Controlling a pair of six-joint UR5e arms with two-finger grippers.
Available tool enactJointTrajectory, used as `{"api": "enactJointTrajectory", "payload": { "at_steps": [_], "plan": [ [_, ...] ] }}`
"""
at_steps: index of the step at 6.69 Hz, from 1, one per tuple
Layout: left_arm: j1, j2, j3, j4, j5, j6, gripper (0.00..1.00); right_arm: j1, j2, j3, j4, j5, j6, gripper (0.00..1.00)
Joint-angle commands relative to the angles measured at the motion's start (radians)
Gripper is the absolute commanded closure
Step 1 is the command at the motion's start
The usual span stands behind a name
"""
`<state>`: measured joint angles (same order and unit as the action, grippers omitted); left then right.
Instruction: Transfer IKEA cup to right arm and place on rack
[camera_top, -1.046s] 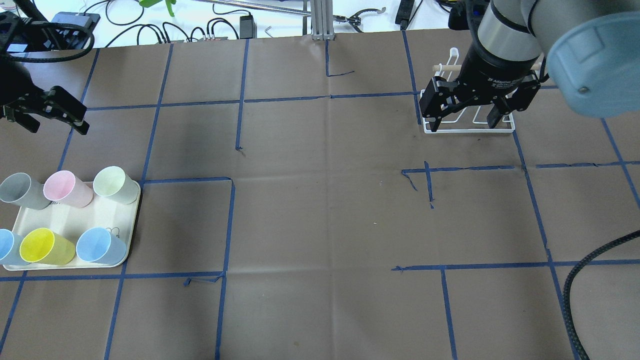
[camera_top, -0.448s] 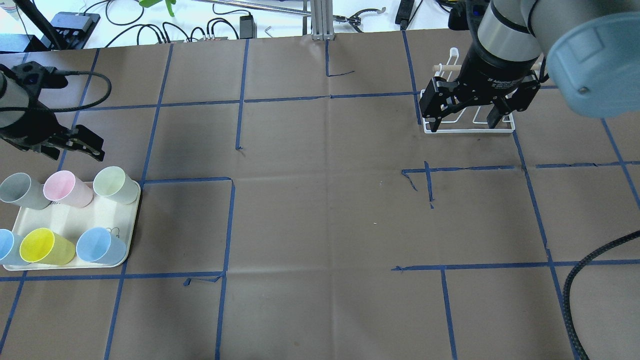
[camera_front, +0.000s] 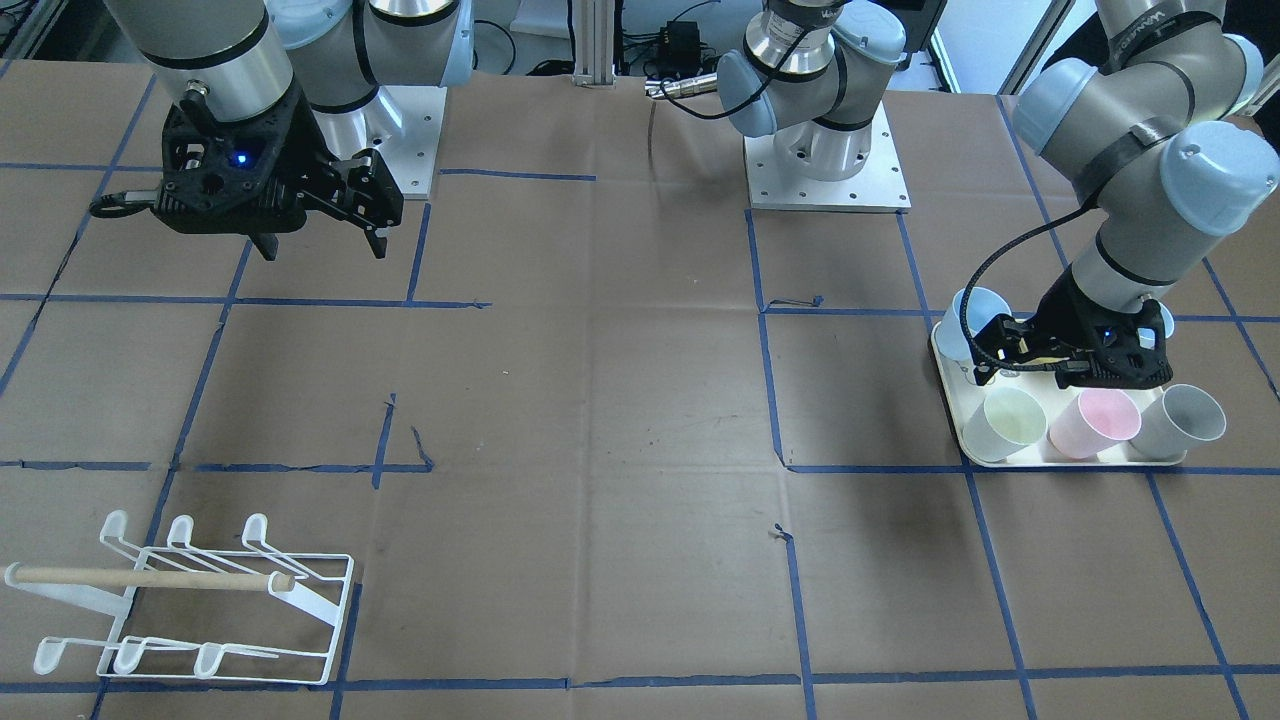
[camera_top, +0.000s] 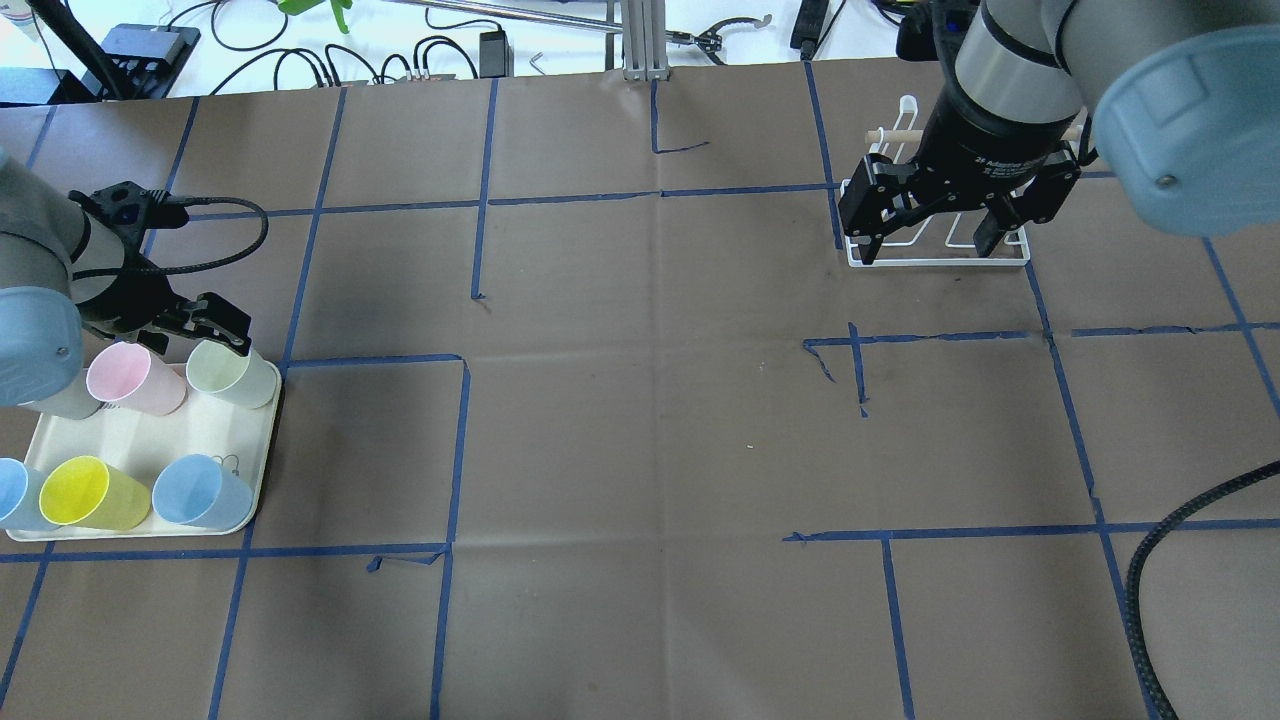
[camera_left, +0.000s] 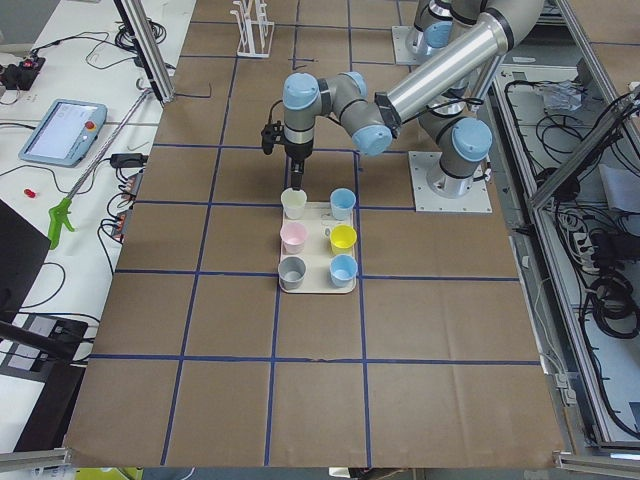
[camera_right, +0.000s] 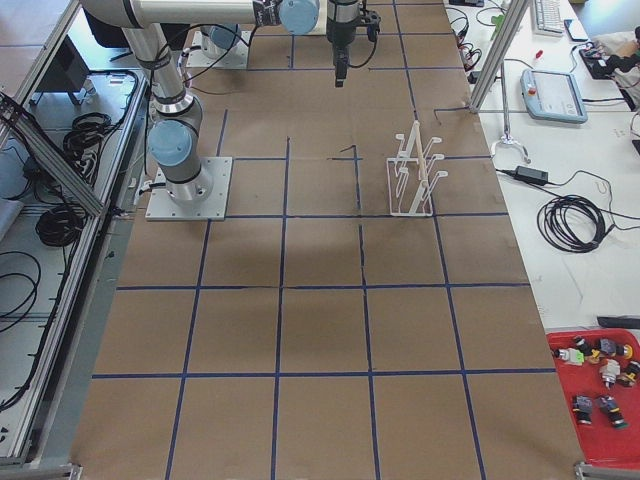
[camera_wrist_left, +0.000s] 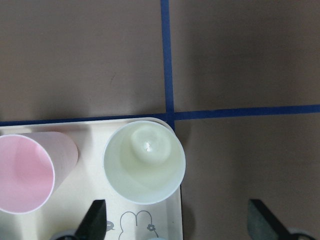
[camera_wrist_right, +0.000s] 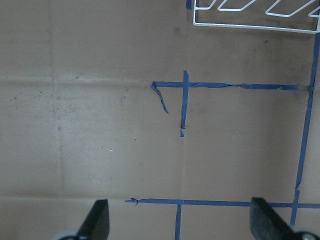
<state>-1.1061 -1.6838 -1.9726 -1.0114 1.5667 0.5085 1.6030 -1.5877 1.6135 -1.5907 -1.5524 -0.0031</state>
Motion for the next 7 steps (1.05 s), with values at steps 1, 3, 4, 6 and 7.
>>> {"api": "enactJointTrajectory", "payload": {
  "at_steps": [1, 3, 4, 6, 7],
  "plan": [
    [-0.003, -0.060, -0.003, 0.030, -0.008, -0.030, 0.01, 0.000, 0.000, -0.003, -0.003, 0.003, -0.001, 0.00],
    [-0.003, -0.114, -0.008, 0.046, -0.007, -0.044, 0.01, 0.000, -0.002, 0.005, -0.070, 0.018, 0.000, 0.00],
    [-0.003, -0.122, -0.008, 0.048, -0.004, -0.045, 0.01, 0.000, 0.002, 0.006, -0.110, 0.065, 0.002, 0.00],
    [-0.001, -0.128, -0.009, 0.047, 0.004, -0.053, 0.04, 0.000, 0.005, 0.028, -0.271, 0.145, 0.041, 0.00],
    [-0.001, -0.128, -0.009, 0.047, 0.006, -0.048, 0.30, 0.000, 0.005, 0.086, -0.414, 0.190, 0.081, 0.00]
  ]
}}
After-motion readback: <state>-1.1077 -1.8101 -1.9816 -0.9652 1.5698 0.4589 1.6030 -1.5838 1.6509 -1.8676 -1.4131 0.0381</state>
